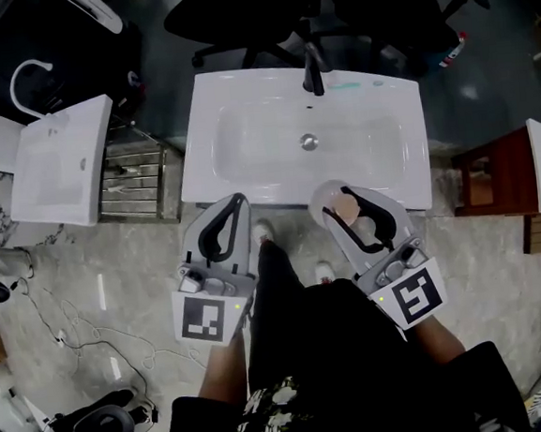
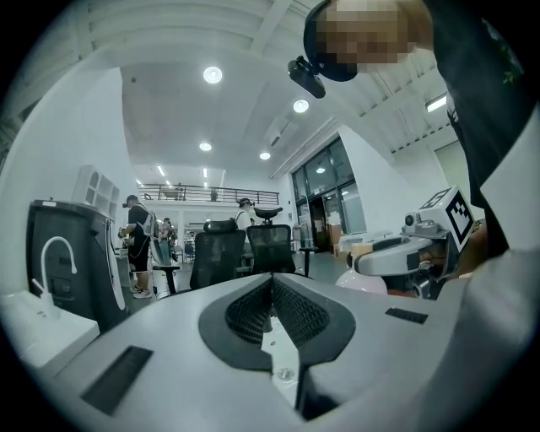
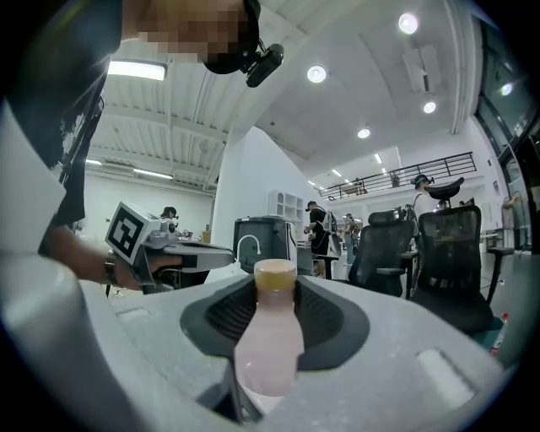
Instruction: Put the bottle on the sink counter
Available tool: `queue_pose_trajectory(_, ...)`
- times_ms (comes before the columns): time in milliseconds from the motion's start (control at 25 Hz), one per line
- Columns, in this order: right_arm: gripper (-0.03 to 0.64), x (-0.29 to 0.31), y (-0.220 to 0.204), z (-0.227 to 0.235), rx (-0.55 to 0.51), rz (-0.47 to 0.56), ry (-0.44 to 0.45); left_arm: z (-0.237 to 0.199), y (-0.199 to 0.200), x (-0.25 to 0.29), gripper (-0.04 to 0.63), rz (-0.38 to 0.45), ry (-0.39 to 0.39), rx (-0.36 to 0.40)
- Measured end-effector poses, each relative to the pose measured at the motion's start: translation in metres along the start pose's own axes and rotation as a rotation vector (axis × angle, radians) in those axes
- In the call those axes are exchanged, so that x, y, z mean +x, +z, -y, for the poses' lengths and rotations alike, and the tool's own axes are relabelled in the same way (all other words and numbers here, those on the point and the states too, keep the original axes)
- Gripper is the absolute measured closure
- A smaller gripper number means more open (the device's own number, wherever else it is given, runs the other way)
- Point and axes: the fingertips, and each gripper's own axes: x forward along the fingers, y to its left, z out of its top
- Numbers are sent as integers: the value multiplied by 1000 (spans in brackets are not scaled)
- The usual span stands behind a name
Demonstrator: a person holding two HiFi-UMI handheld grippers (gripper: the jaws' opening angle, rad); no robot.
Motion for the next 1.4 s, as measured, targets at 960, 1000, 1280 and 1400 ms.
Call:
queue_pose_trajectory(960, 485, 213, -14, 30, -9, -82, -139, -177, -52, 86, 578, -52, -191, -42)
queue_pose_trajectory(1000, 485, 223, -16, 31, -14, -89, -132, -181, -58, 87, 578, -69, -190, -62)
queue_pose_trajectory(1280, 485, 293, -33, 74, 12, -118, -106, -220, -77, 130, 578, -133, -201, -67)
queue_pose_trajectory(1400, 485, 323, -47, 90, 43, -127, -93, -240, -90, 145, 578, -177, -181, -56)
